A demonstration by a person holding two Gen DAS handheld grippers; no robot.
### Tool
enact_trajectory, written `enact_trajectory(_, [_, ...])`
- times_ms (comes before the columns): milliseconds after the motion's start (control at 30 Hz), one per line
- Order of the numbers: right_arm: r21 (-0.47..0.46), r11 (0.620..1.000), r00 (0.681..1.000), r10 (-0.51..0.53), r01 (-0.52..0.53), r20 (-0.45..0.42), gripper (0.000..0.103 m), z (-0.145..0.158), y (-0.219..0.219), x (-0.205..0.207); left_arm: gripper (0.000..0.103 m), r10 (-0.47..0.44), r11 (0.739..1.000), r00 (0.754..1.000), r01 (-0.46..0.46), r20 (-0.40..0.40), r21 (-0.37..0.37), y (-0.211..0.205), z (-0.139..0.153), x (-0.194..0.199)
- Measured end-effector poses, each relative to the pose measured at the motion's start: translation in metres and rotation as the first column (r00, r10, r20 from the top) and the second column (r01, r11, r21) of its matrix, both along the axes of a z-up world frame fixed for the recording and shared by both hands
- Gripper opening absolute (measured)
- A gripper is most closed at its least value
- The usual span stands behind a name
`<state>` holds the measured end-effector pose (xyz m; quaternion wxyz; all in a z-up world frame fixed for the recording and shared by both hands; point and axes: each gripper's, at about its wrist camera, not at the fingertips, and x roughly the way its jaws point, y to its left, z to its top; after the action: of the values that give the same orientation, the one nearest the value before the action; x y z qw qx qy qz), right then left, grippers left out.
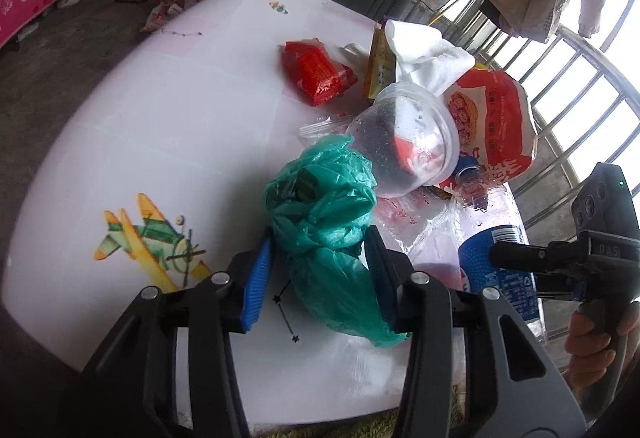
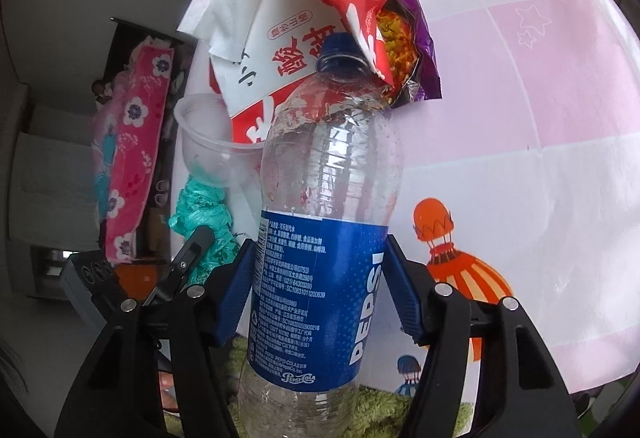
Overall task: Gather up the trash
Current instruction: 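Close the left tool on the green bag while the right tool grips the Pepsi bottle, then carry the green bag and Pepsi bottle over the blue wastebasket and release both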
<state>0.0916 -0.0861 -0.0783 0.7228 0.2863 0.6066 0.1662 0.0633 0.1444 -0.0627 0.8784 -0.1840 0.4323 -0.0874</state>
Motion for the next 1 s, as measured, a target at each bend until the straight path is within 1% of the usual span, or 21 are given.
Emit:
enact_trajectory(200, [0.069, 0.998, 0.999, 0.012, -0.009, -0.036, 0.060, 0.003, -0.013, -0.015, 0.042, 0.000, 1.000, 1.000, 0.000, 0.010, 0.031, 0.001, 0.012, -0.021])
enact_trajectory(367, [0.120, 0.993, 0.999, 0.021, -0.017, -0.035, 0.060, 0.009, -0.027, -0.035, 0.041, -0.010, 0.999, 0.999, 0.008, 0.054, 0.044, -0.003, 0.033, -0.044])
enact_trajectory(500, [0.163, 0.986, 1.000, 0.019, -0.020, 0.007, 0.060, 0.025, -0.045, -0.048, 0.041, -0.037, 0.998, 0.992, 0.031, 0.119, 0.053, -0.015, 0.055, -0.056])
enact_trajectory(567, [0.178, 0.984, 0.999, 0.010, -0.018, 0.045, 0.060, 0.039, -0.058, -0.057, 0.041, -0.070, 0.997, 0.986, 0.063, 0.153, 0.051, -0.027, 0.068, -0.057])
enact_trajectory(667, [0.200, 0.980, 0.995, -0.020, 0.001, 0.094, 0.060, 0.057, -0.081, -0.070, 0.041, -0.148, 0.989, 0.968, 0.140, 0.202, 0.054, -0.052, 0.088, -0.055])
enact_trajectory(733, [0.202, 0.979, 0.990, -0.059, 0.032, 0.130, 0.060, 0.070, -0.103, -0.078, 0.041, -0.225, 0.974, 0.946, 0.217, 0.232, 0.059, -0.075, 0.102, -0.048])
enact_trajectory(800, [0.189, 0.978, 0.978, -0.118, 0.085, 0.172, 0.060, 0.086, -0.131, -0.089, 0.041, -0.314, 0.949, 0.916, 0.312, 0.250, 0.047, -0.101, 0.113, -0.039])
enact_trajectory(900, [0.164, 0.967, 0.951, -0.226, 0.194, 0.212, 0.060, 0.105, -0.183, -0.108, 0.041, -0.464, 0.880, 0.852, 0.475, 0.243, 0.018, -0.152, 0.127, -0.016])
enact_trajectory(933, [0.158, 0.960, 0.940, -0.261, 0.230, 0.219, 0.060, 0.108, -0.199, -0.113, 0.041, -0.515, 0.850, 0.828, 0.526, 0.224, 0.011, -0.175, 0.129, -0.005])
enact_trajectory(967, [0.146, 0.949, 0.926, -0.305, 0.278, 0.223, 0.060, 0.112, -0.219, -0.119, 0.041, -0.555, 0.824, 0.808, 0.567, 0.200, -0.006, -0.198, 0.130, 0.004])
enact_trajectory(1000, [0.137, 0.938, 0.912, -0.343, 0.319, 0.224, 0.060, 0.114, -0.237, -0.124, 0.041, -0.596, 0.792, 0.782, 0.610, 0.182, -0.030, -0.219, 0.130, 0.012])
